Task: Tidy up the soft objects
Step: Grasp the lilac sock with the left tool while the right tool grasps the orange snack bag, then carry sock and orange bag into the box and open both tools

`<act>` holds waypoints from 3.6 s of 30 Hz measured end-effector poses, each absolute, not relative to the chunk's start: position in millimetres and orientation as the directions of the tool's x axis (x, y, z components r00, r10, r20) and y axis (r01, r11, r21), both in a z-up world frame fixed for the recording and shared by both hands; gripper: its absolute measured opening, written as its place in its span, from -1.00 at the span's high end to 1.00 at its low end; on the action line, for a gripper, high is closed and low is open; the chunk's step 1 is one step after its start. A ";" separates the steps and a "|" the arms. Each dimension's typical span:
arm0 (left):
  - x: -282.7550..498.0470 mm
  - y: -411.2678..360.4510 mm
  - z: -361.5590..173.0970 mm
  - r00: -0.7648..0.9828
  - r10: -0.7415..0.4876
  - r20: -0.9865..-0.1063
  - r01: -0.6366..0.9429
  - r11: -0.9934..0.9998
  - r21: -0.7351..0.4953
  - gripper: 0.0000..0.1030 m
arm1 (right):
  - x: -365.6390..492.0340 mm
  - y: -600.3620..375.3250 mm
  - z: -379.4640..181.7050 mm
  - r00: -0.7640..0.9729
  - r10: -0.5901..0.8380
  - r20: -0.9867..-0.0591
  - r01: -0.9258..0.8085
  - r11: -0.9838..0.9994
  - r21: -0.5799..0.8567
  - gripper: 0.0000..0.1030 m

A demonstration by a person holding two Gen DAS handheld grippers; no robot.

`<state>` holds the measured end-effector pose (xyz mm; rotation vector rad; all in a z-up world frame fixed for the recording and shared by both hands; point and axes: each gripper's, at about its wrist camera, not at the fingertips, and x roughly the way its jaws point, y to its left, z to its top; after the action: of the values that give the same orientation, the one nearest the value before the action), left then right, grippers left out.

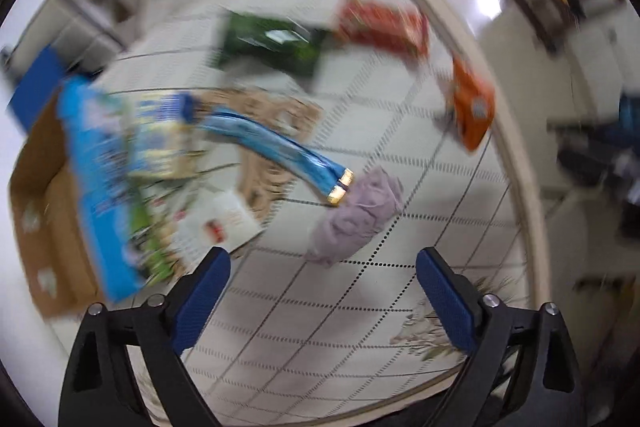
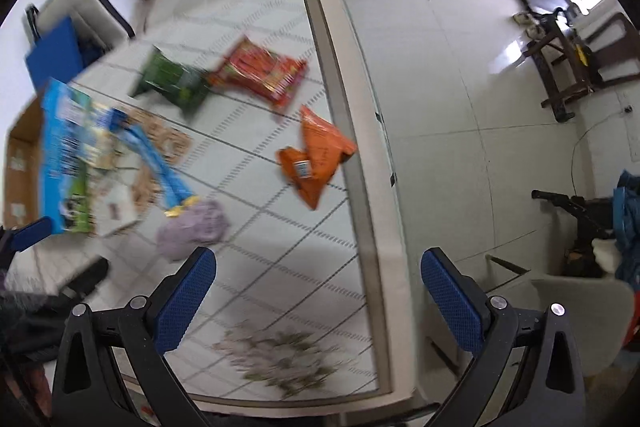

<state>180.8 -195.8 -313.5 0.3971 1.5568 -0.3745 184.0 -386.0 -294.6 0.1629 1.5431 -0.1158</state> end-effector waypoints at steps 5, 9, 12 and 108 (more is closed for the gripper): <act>184.8 -227.6 -384.3 -0.120 0.092 -0.988 0.564 0.826 0.008 -0.50 | 216.8 -409.1 -351.0 -0.090 0.088 -0.992 0.239 0.969 0.064 -1.00; 189.6 -233.5 -412.7 -0.143 0.145 -0.979 0.573 0.819 0.038 -0.04 | 236.4 -426.6 -384.3 -0.122 0.185 -0.975 0.354 0.926 0.132 -1.00; 195.7 -224.2 -410.0 -0.158 0.112 -0.981 0.508 0.861 0.016 0.09 | 243.7 -432.4 -406.3 -0.150 0.231 -0.961 0.415 0.897 0.151 -0.81; 278.2 241.6 -213.7 0.171 -0.042 -0.984 -0.063 0.997 -0.053 -0.91 | 285.1 71.7 -251.1 0.095 0.075 -0.993 -0.102 0.993 0.065 -0.94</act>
<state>278.2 241.6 -213.7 -0.0888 1.3995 0.0152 285.1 71.7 -251.1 -0.0222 1.4698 0.1314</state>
